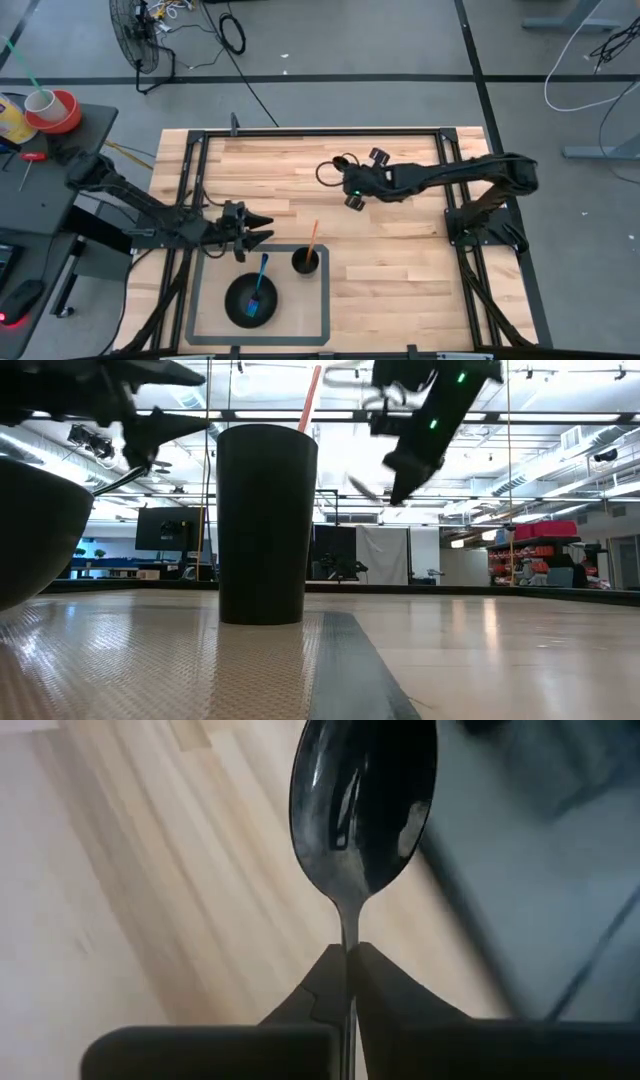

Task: Pick & Place Utensil
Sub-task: Put the black spoon into the black bowl

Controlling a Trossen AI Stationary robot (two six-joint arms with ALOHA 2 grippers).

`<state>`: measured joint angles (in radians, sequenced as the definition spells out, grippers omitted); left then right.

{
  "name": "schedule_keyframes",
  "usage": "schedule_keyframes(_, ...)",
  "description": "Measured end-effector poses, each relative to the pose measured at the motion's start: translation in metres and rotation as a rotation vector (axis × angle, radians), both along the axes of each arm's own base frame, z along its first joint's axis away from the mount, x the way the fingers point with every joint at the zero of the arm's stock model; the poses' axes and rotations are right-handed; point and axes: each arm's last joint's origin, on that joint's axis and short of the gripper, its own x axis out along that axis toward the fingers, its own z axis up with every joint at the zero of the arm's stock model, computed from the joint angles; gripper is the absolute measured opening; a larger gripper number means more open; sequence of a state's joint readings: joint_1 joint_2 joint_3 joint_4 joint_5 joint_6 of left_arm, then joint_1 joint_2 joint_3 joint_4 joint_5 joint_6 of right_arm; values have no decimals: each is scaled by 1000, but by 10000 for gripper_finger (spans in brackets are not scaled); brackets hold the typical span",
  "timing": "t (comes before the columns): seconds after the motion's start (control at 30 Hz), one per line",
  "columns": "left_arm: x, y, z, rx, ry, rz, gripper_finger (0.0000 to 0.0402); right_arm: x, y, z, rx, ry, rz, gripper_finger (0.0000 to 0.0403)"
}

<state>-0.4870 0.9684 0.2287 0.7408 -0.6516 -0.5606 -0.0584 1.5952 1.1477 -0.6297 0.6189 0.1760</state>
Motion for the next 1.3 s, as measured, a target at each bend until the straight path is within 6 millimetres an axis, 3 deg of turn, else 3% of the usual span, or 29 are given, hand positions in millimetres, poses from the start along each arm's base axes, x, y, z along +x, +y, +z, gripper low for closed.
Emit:
schedule_keyframes(0.2, 15, 23, 15, -21, -60, -73, 248, -16, 21, 34, -320, 134, 179, 11)
schedule_keyframes(0.33, 30, 36, 40, -5, -53, -126, 265, -14, 33, 62, -470, 199, 264, 11)
schedule_keyframes(0.47, 43, 52, 72, 9, 45, -96, 270, -8, 48, 88, -606, 324, 457, 11)
schedule_keyframes(0.7, 45, 75, 133, 99, 160, 8, 269, -3, 53, 104, -837, 595, 686, 11)
schedule_keyframes(0.8, 50, 83, 147, 94, 164, 29, 269, -1, 53, 103, -870, 656, 780, 11)
schedule_keyframes(0.93, 64, 91, 146, 33, 186, 14, 268, 2, 53, 105, -900, 658, 837, 10)
schedule_keyframes(1.1, 97, 104, 132, -2, 253, 17, 268, 6, 52, 108, -945, 665, 880, 10)
schedule_keyframes(1.3, 128, 113, 141, 67, 232, -45, 268, 7, 49, 106, -928, 657, 897, 10)
